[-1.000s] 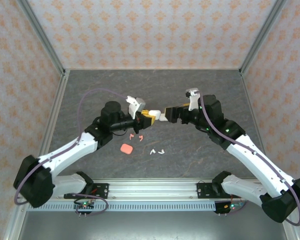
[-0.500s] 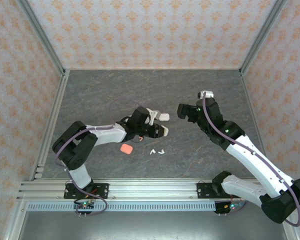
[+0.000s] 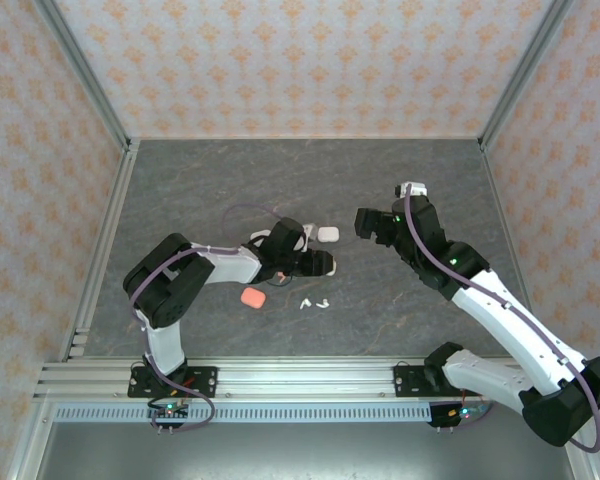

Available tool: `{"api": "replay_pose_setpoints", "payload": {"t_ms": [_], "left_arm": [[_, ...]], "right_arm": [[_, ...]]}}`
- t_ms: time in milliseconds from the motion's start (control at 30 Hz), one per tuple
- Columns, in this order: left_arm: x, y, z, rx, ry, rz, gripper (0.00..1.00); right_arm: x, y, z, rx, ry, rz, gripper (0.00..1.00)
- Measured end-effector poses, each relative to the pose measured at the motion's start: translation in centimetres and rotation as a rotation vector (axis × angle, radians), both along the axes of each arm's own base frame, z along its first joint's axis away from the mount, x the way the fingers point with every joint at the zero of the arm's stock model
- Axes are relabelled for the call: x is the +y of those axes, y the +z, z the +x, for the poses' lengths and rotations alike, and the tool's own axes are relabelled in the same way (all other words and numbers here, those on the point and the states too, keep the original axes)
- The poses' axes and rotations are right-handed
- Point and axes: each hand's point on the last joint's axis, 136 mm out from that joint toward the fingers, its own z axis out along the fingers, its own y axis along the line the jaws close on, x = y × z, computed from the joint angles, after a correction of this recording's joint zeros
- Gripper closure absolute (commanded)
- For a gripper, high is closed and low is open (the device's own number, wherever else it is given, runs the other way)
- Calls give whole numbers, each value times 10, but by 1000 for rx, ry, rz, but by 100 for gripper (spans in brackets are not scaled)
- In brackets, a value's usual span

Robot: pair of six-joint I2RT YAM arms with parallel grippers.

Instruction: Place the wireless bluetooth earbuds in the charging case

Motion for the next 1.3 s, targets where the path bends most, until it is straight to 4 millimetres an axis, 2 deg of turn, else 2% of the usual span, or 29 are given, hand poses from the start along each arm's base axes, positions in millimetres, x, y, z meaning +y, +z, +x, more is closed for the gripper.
{"api": "replay_pose_setpoints", "payload": {"t_ms": [167, 233, 333, 500, 633, 767, 900, 967, 1100, 1200, 1300], "left_arm": [[11, 10, 4, -36, 13, 57, 26], [22, 24, 9, -63, 35, 67, 25], [43, 56, 23, -130, 79, 62, 24], [108, 115, 51, -255, 227, 60, 19], [174, 137, 60, -294, 390, 93, 16], [229, 134, 55, -269, 528, 139, 14], [259, 126, 47, -231, 601, 169, 14], [269, 122, 43, -215, 625, 178, 14], [283, 114, 37, -187, 660, 192, 14], [288, 113, 34, -180, 671, 194, 13], [288, 111, 32, -173, 670, 192, 13]], "right_arm": [[5, -18, 0, 60, 44, -57, 1], [10, -26, 2, 88, 72, -88, 1], [22, -39, 5, 127, 152, -121, 1], [63, -66, 15, 177, 361, -144, 1], [107, -92, 27, 214, 568, -186, 1], [161, -114, 46, 213, 791, -220, 1], [211, -131, 66, 207, 961, -201, 0], [234, -138, 77, 198, 1016, -195, 0], [273, -158, 87, 204, 1100, -200, 3], [296, -174, 91, 221, 1137, -200, 3], [309, -193, 91, 252, 1157, -204, 3]]}}
